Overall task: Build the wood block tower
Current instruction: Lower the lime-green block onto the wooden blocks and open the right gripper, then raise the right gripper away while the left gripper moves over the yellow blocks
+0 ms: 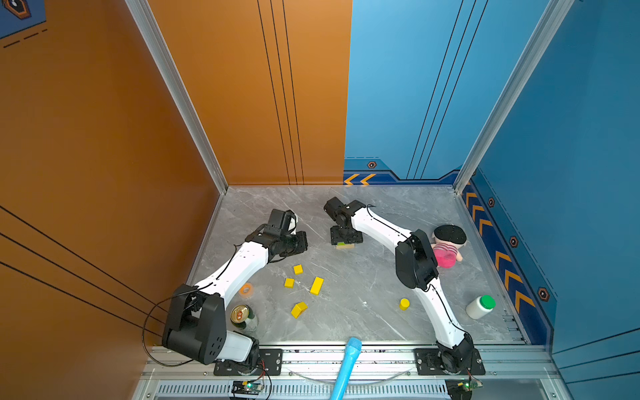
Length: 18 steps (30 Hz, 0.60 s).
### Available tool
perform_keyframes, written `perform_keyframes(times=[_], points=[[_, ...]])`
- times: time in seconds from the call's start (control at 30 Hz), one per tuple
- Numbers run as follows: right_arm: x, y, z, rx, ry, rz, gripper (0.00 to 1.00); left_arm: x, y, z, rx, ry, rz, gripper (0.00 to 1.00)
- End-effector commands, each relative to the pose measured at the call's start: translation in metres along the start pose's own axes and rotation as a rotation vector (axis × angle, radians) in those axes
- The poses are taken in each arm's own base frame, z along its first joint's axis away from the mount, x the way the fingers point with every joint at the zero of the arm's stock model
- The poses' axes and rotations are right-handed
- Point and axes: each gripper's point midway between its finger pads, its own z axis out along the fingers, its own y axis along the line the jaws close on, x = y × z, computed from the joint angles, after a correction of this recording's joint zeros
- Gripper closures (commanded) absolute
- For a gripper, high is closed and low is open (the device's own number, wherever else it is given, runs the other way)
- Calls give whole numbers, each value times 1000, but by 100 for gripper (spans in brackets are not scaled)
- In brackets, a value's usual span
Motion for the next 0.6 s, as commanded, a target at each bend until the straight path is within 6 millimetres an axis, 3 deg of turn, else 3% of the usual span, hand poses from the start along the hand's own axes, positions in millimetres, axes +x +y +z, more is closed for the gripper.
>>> perform_keyframes(times=[0.0, 0.3, 0.57], points=[[-1, -9, -3, 38, -1, 13, 22, 0, 0, -5, 12, -4, 8, 94], [-12, -5, -38, -10, -60, 10, 15, -1, -2, -7, 21, -5, 6, 93], [-18, -1, -87, -86, -145, 8, 11, 1, 0, -17, -3, -12, 7, 75]])
